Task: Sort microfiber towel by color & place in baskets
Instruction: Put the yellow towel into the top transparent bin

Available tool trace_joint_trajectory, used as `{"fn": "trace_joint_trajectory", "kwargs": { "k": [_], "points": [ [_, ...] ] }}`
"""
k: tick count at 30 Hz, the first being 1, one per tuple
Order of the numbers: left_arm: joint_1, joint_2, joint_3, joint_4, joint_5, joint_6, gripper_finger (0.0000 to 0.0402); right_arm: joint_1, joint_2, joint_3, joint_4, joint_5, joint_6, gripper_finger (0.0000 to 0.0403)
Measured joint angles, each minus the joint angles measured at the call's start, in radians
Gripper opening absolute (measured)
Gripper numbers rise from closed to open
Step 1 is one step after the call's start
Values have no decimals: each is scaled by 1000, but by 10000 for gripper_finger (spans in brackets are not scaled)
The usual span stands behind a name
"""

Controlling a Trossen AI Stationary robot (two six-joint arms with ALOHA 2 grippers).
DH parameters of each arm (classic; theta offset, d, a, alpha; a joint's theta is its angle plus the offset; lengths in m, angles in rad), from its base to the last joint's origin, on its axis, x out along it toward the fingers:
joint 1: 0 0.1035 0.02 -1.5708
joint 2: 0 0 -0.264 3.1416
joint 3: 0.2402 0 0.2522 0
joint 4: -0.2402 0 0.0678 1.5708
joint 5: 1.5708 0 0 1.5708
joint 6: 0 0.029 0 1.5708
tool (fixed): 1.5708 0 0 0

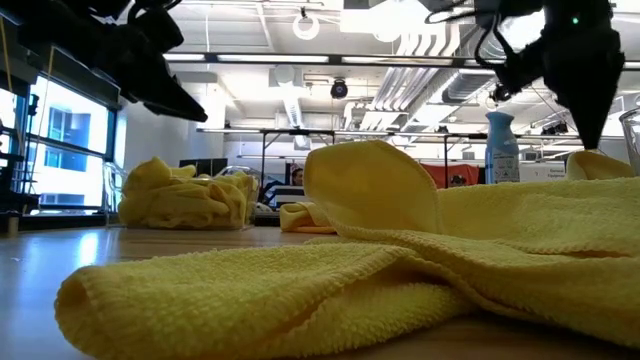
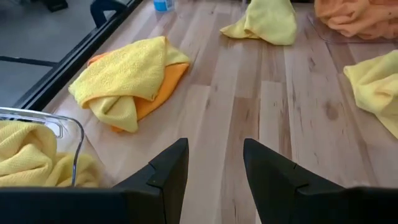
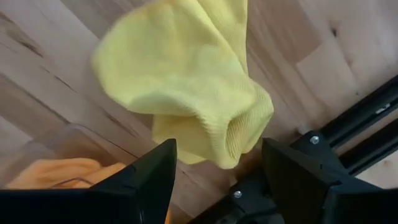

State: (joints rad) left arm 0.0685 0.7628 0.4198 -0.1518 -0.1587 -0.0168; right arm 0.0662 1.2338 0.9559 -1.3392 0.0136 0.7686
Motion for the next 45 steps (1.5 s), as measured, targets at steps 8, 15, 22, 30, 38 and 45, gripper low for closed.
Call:
{"fn": "trace_joint_trajectory", "kwargs": {
  "k": [8,15,22,30,38,45],
  "points": [
    [0,2,0,-6,0,-47,145,-3,2,-184,150,8,-19,209],
    [0,2,0,41,-11,-51,145,-3,2,-262,218,35,-71,55],
    [0,2,0,181,-14,-35,145,-3,2,-163,213,129,-103,33],
    [0,50,0,317,-15,21,166,-20,2,27,483,239,-343,7],
    [0,238,77,499,-15,36,217,-64,99,197,724,187,-633,2],
    [0,435,279,487,-7,80,229,-88,301,388,735,155,-820,1]
  ]
}}
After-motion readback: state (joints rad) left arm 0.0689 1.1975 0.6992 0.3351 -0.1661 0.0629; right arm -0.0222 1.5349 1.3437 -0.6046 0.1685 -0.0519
